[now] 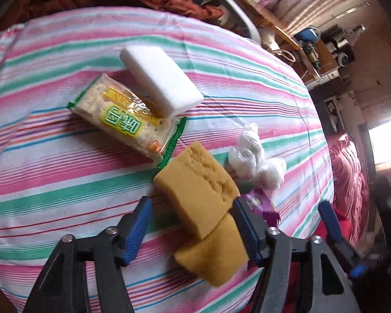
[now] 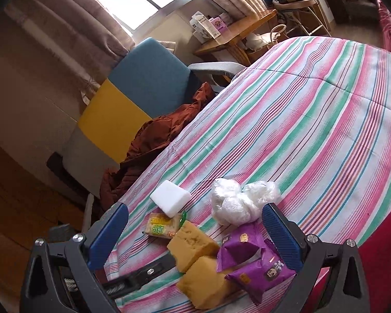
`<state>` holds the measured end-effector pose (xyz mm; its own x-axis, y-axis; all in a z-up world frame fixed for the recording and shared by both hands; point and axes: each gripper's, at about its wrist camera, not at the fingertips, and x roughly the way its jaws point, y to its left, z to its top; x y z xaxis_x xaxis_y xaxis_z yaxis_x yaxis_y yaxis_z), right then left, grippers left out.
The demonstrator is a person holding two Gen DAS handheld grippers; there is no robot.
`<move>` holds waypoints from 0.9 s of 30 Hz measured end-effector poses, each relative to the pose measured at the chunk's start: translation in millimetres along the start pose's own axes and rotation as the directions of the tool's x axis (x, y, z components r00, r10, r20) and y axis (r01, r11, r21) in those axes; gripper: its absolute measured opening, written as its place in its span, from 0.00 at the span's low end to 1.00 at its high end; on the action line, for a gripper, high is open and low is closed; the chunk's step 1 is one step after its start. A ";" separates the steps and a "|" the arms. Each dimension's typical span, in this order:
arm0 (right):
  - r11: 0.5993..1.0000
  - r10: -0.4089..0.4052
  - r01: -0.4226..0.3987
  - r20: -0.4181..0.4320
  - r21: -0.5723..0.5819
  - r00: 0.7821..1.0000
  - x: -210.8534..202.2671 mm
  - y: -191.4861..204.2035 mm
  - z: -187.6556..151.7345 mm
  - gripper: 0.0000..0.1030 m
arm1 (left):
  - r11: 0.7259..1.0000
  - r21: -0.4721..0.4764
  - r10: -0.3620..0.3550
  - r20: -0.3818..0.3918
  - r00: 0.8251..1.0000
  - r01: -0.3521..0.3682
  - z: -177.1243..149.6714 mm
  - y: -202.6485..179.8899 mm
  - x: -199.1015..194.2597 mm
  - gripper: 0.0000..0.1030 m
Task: Organize objects
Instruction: 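Grasp the yellow sponge with the left tool while the right tool grasps the purple packet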
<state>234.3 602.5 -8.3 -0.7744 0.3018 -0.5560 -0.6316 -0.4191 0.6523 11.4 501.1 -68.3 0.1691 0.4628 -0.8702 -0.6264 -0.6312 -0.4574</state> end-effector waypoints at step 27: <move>0.998 -0.062 0.063 -0.091 0.003 0.994 15.8 -5.1 -4.2 1.00 | 0.981 0.122 0.130 0.169 0.977 -0.152 -33.4 43.9 -29.2 0.57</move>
<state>225.4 605.8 -22.5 -0.7273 0.2481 -0.6399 -0.6789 -0.3967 0.6178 4.4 439.1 -69.0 -0.0448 0.4748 -0.8789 -0.7331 -0.6133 -0.2940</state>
